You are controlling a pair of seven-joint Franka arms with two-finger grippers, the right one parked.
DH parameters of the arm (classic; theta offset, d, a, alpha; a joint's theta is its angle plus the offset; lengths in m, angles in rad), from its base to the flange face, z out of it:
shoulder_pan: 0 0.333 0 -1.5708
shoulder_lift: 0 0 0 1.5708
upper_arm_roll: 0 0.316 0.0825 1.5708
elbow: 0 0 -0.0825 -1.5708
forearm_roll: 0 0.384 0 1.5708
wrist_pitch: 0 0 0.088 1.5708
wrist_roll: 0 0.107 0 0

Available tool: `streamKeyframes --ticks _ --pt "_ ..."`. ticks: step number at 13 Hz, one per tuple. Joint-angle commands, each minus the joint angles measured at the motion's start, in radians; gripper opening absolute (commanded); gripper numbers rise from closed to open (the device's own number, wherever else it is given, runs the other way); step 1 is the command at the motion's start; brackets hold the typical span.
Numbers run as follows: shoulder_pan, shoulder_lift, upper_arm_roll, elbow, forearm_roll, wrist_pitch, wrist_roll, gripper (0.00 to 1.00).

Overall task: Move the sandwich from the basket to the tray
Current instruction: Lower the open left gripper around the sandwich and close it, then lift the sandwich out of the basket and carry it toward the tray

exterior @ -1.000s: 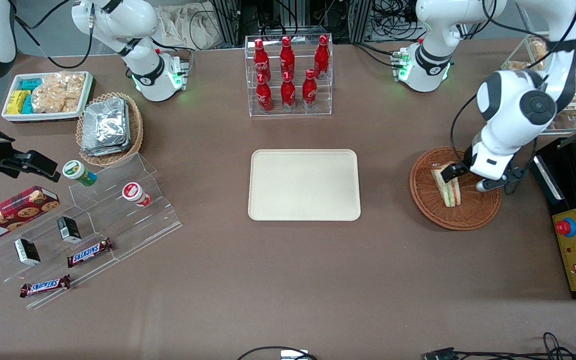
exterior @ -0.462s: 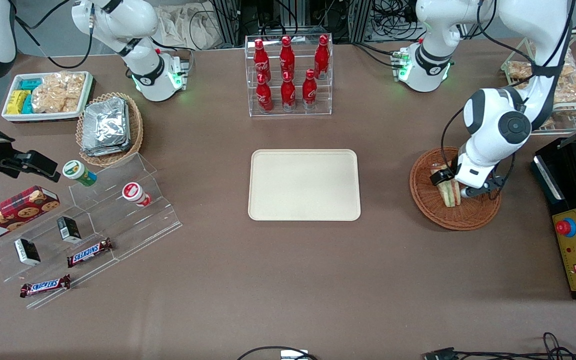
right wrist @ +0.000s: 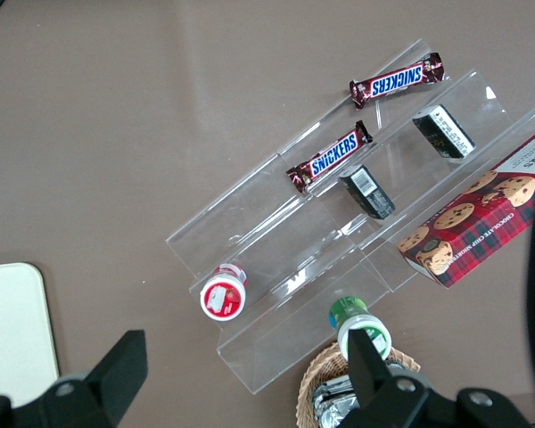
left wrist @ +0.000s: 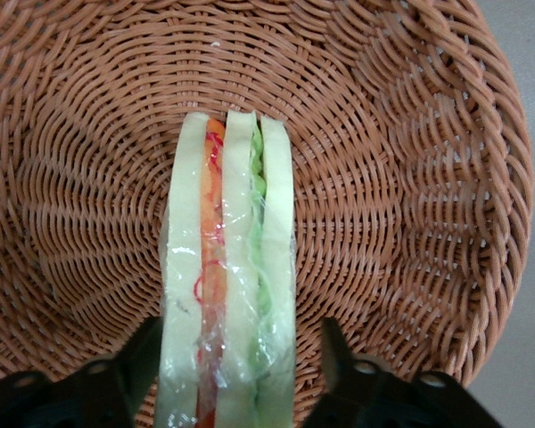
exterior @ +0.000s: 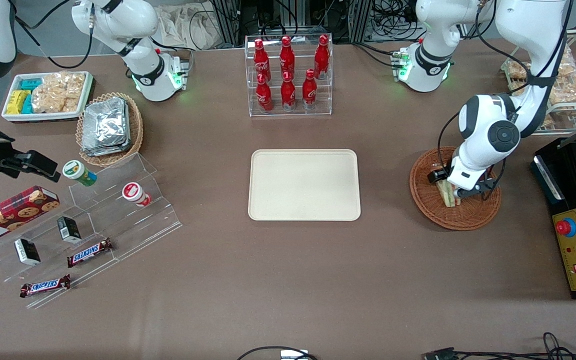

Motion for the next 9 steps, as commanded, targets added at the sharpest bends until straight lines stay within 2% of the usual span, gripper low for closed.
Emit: streamKeyframes --ticks 1,4,5,9 --pt "0.009 -0.005 -0.001 -0.007 0.025 0.022 -0.006 0.03" --pt "0.009 -0.018 -0.001 -0.005 0.025 0.015 -0.003 0.04" --pt "0.009 -0.062 -0.001 -0.002 0.025 -0.010 -0.001 0.05" --pt "0.002 -0.301 -0.004 0.126 0.015 -0.371 0.049 0.04"
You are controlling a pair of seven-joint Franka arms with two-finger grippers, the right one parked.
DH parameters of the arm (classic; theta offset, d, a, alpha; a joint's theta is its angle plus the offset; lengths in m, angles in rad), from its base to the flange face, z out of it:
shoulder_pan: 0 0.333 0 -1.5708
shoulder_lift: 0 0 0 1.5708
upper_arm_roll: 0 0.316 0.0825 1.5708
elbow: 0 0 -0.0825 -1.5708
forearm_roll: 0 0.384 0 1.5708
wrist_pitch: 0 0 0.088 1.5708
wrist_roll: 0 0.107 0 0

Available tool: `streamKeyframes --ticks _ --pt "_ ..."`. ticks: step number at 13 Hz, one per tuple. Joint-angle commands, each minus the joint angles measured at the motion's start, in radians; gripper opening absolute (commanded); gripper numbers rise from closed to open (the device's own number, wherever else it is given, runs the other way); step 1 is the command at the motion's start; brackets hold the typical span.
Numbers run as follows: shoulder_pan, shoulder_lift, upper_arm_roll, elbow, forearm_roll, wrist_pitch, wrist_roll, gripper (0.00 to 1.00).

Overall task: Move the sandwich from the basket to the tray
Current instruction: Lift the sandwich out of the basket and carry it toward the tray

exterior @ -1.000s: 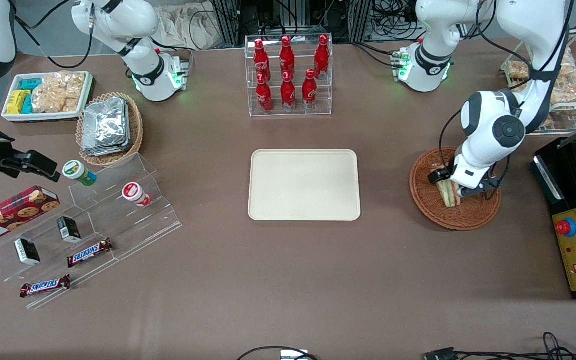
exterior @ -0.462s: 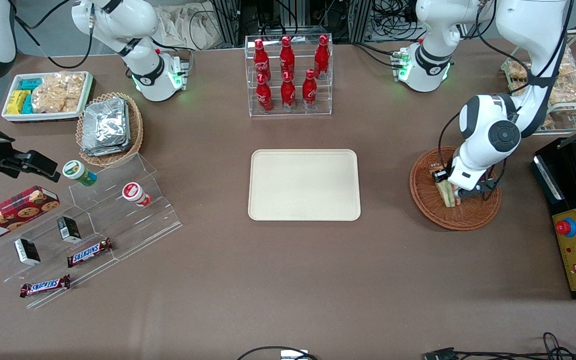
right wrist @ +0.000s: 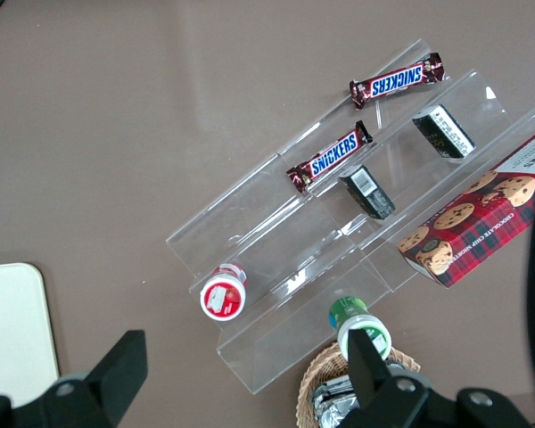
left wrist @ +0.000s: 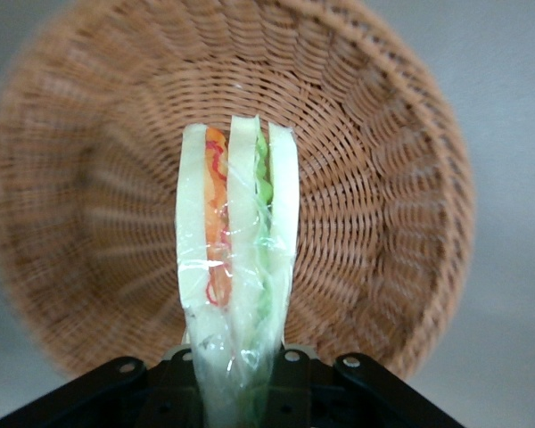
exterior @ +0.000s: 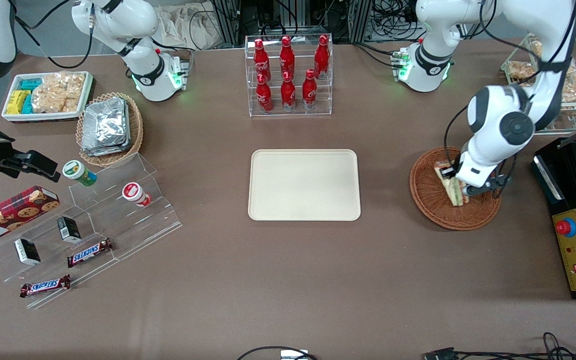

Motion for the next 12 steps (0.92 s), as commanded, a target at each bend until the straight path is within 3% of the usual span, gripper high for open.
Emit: streamKeyframes --ticks 1,4,5,7,10,12 --pt "0.001 -0.158 -0.002 0.138 0.003 -0.264 0.079 0.04" --pt "-0.011 -0.132 -0.018 0.481 -0.024 -0.620 0.104 0.04" --pt "-0.013 -0.131 -0.016 0.557 -0.089 -0.683 0.130 0.04" --pt "-0.016 -0.123 -0.030 0.660 -0.122 -0.780 0.205 0.04" --pt "-0.016 -0.105 -0.195 0.741 -0.127 -0.809 0.199 0.05" --pt "-0.007 -0.065 -0.357 0.786 -0.124 -0.805 0.083 0.05"
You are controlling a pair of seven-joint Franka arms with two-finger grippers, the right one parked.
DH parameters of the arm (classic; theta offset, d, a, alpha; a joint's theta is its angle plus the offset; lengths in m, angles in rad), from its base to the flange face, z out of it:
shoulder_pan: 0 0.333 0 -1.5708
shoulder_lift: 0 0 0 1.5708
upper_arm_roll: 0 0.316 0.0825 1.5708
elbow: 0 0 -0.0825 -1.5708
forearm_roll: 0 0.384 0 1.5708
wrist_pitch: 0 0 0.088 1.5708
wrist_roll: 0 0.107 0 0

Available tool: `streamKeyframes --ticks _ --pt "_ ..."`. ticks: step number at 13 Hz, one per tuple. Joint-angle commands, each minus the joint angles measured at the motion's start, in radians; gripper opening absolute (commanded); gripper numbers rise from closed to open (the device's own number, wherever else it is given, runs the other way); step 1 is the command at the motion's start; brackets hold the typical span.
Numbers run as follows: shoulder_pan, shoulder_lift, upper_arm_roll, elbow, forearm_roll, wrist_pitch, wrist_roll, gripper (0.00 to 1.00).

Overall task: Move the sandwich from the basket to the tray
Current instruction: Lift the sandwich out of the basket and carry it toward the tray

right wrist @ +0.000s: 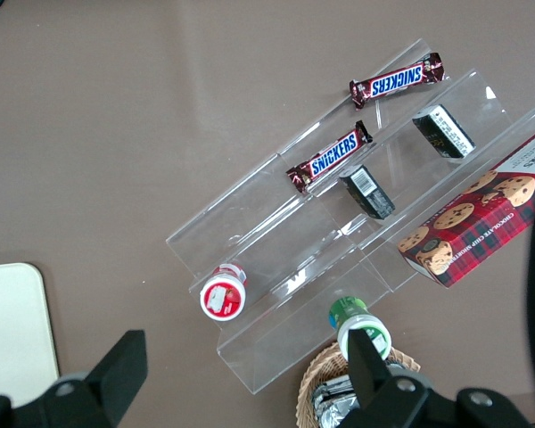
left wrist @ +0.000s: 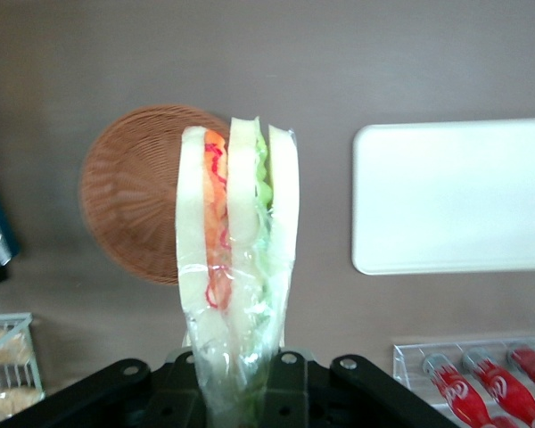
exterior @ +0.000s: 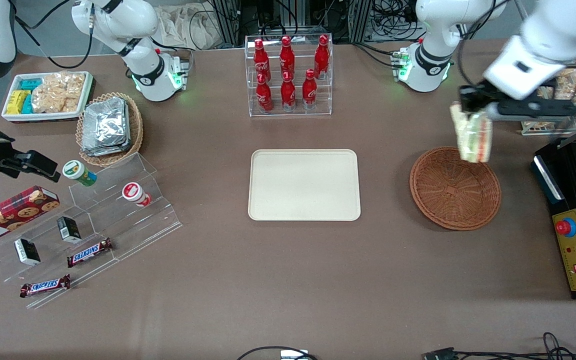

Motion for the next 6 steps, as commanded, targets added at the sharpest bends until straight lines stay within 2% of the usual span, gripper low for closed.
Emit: streamKeyframes --ticks 1,3,6 --pt "0.008 0.113 -0.183 0.129 0.004 -0.032 -0.171 0.05" --pt "0.005 0.201 -0.295 0.197 0.017 -0.032 -0.291 0.05" --pt "-0.004 0.235 -0.327 0.159 0.025 0.004 -0.370 0.07"
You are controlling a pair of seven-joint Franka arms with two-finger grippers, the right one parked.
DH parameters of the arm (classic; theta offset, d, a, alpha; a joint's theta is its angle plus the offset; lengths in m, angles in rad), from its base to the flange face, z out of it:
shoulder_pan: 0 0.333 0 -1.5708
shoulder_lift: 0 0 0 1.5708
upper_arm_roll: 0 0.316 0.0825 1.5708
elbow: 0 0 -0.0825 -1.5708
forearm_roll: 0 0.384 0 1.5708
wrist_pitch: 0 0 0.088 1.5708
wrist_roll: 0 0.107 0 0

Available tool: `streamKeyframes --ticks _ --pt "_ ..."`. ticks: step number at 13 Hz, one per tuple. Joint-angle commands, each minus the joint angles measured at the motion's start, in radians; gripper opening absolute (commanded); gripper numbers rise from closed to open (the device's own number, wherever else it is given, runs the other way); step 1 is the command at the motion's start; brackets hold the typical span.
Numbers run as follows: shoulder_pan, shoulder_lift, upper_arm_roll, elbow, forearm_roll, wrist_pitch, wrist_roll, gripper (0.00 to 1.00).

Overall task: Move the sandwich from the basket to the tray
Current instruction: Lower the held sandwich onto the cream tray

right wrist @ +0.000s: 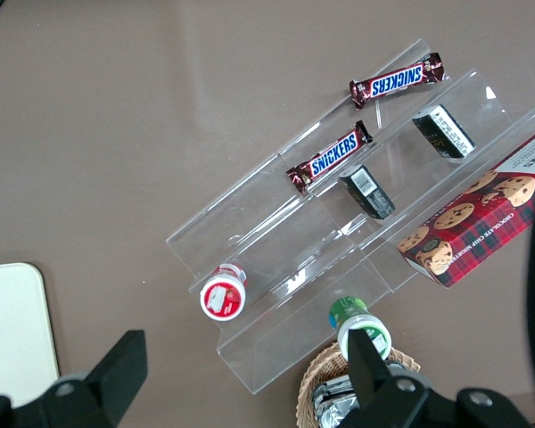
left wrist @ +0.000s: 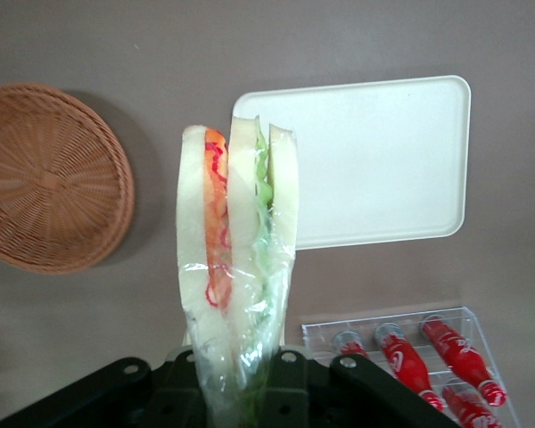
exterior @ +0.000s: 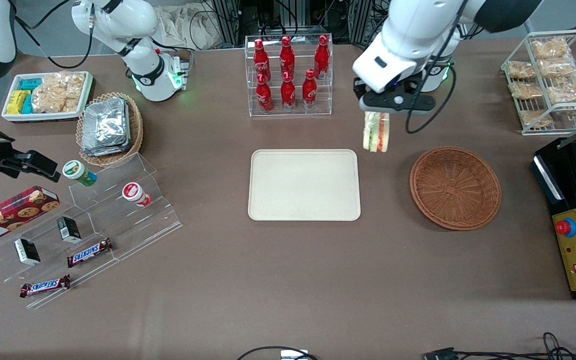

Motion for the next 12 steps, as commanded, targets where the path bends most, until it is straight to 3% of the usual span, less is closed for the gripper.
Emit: streamKeyframes --ticks 1,5,9,12 --pt "0.003 0.064 -0.011 -0.001 0.016 0.033 -0.048 0.07" --pt "-0.016 0.143 -0.011 -0.181 0.034 0.264 -0.128 0.06" --pt "-0.037 0.275 -0.011 -0.366 0.177 0.574 -0.215 0.06" --pt "-0.039 0.392 -0.011 -0.393 0.307 0.676 -0.241 0.06"
